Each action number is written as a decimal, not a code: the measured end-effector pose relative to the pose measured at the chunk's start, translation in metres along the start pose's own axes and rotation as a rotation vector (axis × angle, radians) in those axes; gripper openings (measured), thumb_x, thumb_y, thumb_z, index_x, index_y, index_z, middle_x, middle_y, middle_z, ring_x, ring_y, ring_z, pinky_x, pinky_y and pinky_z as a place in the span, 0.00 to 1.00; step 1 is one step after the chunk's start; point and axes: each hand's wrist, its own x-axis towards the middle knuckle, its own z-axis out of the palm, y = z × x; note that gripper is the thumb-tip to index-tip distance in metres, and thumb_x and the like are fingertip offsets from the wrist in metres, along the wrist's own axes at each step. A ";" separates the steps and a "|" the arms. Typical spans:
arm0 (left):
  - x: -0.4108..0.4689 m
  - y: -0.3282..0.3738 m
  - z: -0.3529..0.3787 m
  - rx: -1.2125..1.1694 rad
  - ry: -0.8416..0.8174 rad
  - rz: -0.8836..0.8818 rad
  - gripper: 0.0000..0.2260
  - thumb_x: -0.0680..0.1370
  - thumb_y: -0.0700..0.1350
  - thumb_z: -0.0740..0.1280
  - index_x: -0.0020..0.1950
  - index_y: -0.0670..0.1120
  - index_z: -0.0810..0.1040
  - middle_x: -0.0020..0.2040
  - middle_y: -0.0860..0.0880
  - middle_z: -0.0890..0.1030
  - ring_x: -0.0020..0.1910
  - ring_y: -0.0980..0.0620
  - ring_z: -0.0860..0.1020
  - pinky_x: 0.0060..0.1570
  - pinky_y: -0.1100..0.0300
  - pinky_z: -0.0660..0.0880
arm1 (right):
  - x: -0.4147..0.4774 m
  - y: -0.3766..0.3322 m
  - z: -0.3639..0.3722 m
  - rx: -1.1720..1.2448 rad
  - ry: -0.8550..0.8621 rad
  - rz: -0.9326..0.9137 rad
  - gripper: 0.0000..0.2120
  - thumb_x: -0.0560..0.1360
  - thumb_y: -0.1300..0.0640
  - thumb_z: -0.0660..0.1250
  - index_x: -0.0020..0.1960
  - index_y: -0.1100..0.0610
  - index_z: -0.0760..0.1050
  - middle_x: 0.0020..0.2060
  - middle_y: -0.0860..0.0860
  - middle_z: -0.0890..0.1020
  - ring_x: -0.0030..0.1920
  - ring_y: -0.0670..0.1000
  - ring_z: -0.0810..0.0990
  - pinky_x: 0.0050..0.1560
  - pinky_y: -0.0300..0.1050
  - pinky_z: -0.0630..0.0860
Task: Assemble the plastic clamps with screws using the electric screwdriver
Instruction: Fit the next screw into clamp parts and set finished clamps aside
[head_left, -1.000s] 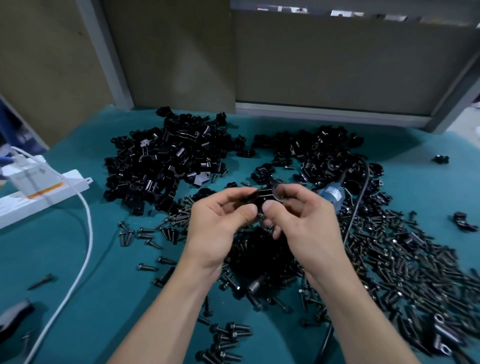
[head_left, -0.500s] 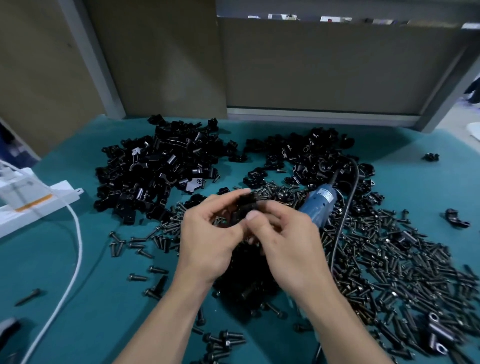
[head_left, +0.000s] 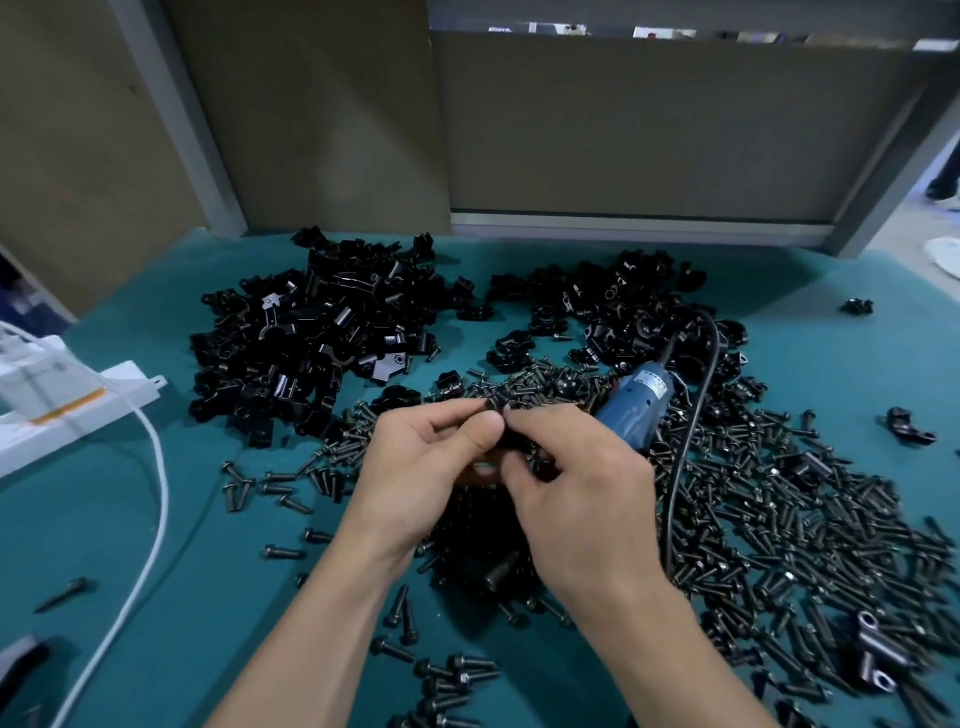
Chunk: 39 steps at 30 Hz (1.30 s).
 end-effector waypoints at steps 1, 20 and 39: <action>0.001 0.000 -0.002 -0.024 0.009 -0.015 0.14 0.73 0.49 0.76 0.56 0.46 0.88 0.49 0.43 0.89 0.46 0.47 0.87 0.43 0.61 0.82 | 0.000 0.002 0.001 0.016 -0.015 0.014 0.16 0.70 0.61 0.81 0.55 0.49 0.85 0.48 0.37 0.83 0.50 0.41 0.82 0.56 0.36 0.78; 0.003 0.002 -0.008 0.014 -0.191 -0.180 0.11 0.81 0.49 0.68 0.60 0.59 0.86 0.56 0.50 0.88 0.52 0.55 0.87 0.46 0.65 0.81 | 0.011 0.010 -0.005 0.161 -0.372 0.256 0.14 0.73 0.51 0.78 0.56 0.40 0.84 0.44 0.37 0.83 0.46 0.37 0.80 0.47 0.28 0.74; 0.004 -0.006 -0.017 0.505 0.248 0.020 0.11 0.83 0.63 0.58 0.45 0.62 0.72 0.40 0.57 0.86 0.28 0.50 0.76 0.36 0.44 0.78 | 0.171 0.072 0.068 -0.547 -0.770 0.180 0.10 0.77 0.65 0.71 0.55 0.53 0.79 0.50 0.52 0.82 0.52 0.56 0.81 0.48 0.46 0.77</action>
